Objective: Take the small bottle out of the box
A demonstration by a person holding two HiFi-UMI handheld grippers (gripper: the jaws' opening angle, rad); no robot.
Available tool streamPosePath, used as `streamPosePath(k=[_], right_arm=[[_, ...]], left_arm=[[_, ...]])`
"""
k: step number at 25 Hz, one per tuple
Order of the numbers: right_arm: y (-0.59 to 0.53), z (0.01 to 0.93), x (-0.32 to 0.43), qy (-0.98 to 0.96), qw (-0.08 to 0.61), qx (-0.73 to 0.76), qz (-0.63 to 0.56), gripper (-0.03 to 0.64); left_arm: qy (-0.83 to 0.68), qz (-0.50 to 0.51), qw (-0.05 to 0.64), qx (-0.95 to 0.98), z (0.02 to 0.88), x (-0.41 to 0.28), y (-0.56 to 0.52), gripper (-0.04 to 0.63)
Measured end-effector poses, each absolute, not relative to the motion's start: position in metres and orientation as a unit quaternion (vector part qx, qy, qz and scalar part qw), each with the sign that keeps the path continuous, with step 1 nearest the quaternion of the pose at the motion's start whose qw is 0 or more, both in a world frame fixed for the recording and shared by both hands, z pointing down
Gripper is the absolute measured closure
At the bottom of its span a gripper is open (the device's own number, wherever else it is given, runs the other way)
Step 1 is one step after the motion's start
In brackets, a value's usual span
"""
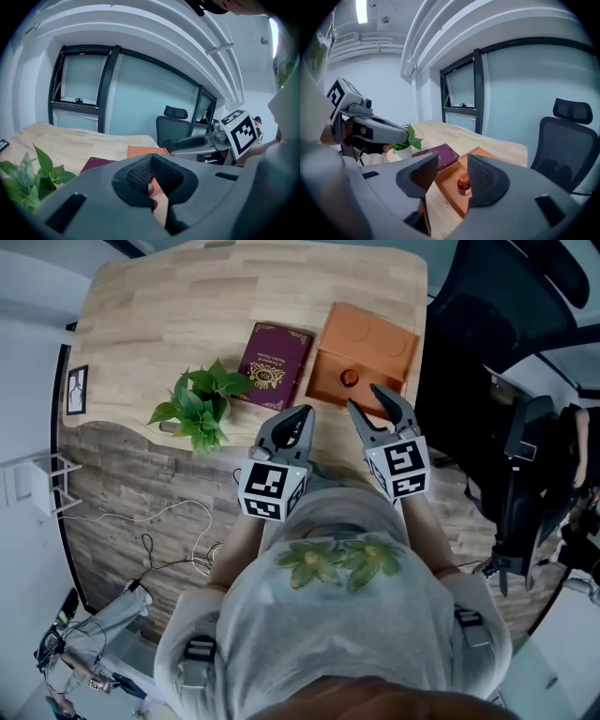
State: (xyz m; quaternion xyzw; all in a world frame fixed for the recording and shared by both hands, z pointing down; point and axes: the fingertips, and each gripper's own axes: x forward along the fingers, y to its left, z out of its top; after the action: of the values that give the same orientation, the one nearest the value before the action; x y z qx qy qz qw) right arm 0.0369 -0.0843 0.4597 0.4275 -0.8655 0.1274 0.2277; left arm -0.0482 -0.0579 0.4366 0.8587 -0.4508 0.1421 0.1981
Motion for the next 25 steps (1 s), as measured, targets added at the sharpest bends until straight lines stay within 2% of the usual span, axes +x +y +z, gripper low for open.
streamPosePath(k=[25], right_arm=[[-0.105,0.538,0.031,-0.859,0.300,0.383,0.161,0.422]], left_arm=[[-0.438,0.163,0.225,0.855,0.460,-0.035,-0.068,0.588]])
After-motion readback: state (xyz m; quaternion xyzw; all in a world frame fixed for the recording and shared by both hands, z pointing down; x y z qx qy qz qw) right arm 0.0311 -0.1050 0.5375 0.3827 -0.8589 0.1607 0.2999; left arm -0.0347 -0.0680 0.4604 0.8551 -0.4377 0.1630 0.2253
